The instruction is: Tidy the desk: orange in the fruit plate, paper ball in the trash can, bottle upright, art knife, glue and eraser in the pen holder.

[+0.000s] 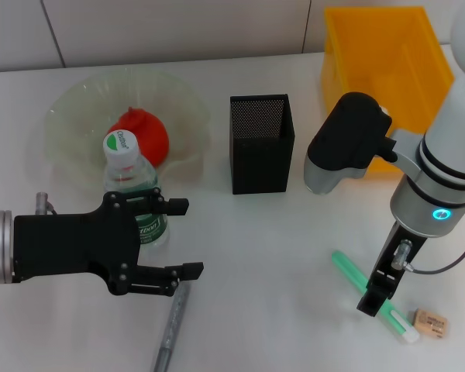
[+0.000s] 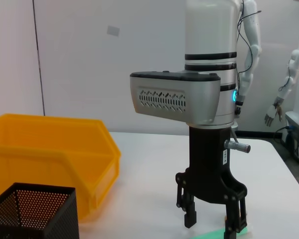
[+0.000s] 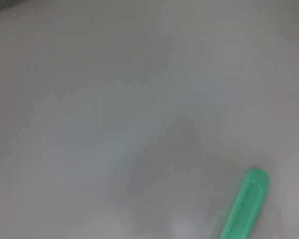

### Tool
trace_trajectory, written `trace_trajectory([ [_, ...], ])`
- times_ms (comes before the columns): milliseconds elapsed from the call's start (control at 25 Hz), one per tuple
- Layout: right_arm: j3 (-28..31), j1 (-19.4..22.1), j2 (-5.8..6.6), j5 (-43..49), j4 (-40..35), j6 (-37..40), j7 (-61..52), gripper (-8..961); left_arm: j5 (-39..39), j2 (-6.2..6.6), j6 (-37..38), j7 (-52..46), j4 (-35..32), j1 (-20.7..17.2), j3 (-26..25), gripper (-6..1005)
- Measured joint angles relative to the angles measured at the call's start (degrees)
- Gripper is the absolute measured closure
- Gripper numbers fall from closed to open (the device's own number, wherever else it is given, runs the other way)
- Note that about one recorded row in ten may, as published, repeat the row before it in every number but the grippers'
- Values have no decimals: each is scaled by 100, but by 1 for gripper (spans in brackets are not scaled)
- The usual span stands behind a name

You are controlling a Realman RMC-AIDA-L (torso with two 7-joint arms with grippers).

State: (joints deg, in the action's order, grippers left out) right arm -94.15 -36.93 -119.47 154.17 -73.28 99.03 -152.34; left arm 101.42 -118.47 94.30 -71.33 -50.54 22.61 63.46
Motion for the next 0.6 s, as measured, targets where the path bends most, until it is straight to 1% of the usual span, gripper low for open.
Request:
trace_trajectory([
  [200,-30,-2,-2,8,5,-17,-15,226,0,0,0,0,1,6,0,135],
  [440,-64,-5,-6,8,41,-37,-16,389,0,0,-1,44,43,6,-3,135],
  [600,-121,-7,-6,11,59,-70,-21,435,0,0,-8,54,44,13,-8,135],
])
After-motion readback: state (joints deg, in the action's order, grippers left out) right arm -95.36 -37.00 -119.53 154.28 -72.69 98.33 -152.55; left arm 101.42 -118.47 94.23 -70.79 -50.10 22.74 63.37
